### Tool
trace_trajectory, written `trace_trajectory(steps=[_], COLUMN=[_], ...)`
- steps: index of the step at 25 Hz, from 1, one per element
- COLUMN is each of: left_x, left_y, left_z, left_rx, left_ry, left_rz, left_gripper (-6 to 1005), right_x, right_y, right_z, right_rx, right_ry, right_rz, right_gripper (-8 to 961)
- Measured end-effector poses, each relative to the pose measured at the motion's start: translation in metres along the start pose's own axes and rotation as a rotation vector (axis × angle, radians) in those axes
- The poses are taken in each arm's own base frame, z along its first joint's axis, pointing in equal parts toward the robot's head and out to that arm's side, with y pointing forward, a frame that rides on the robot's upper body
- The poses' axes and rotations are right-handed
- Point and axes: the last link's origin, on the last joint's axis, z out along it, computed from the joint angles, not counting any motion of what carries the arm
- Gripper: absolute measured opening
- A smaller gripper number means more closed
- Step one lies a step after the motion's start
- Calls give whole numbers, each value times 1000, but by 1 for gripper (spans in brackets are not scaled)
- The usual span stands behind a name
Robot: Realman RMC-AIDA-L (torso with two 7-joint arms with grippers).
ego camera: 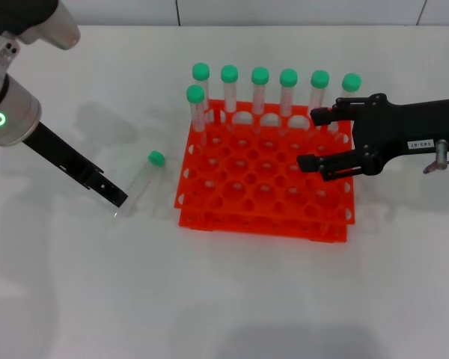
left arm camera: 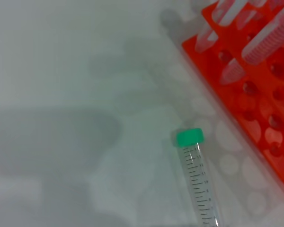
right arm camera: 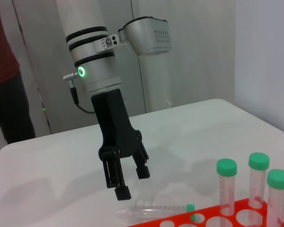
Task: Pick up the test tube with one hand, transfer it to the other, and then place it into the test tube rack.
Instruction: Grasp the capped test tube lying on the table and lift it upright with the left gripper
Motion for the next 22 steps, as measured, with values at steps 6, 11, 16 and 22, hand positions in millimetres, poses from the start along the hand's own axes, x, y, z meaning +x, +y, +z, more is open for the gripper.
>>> trace_trajectory(steps=[6, 11, 16, 22], left_x=[3, 1, 2, 2], left_y=[6, 10, 10, 10], left_z=[7, 15, 18, 19], left_rx=[-10, -29, -31, -28], left_ry=[3, -15, -18, -16], left_rz=[-1, -5, -5, -8], left_gripper=[866, 859, 852, 844], right_x=[1, 1, 1, 1], right_y=[0, 0, 0, 0], right_z=[1, 1, 1, 1], right_rx=[-3, -2, -2, -2], right_ry=[1, 1, 1, 1], right_rz=[2, 2, 2, 1], right_gripper=[855, 855, 856, 855])
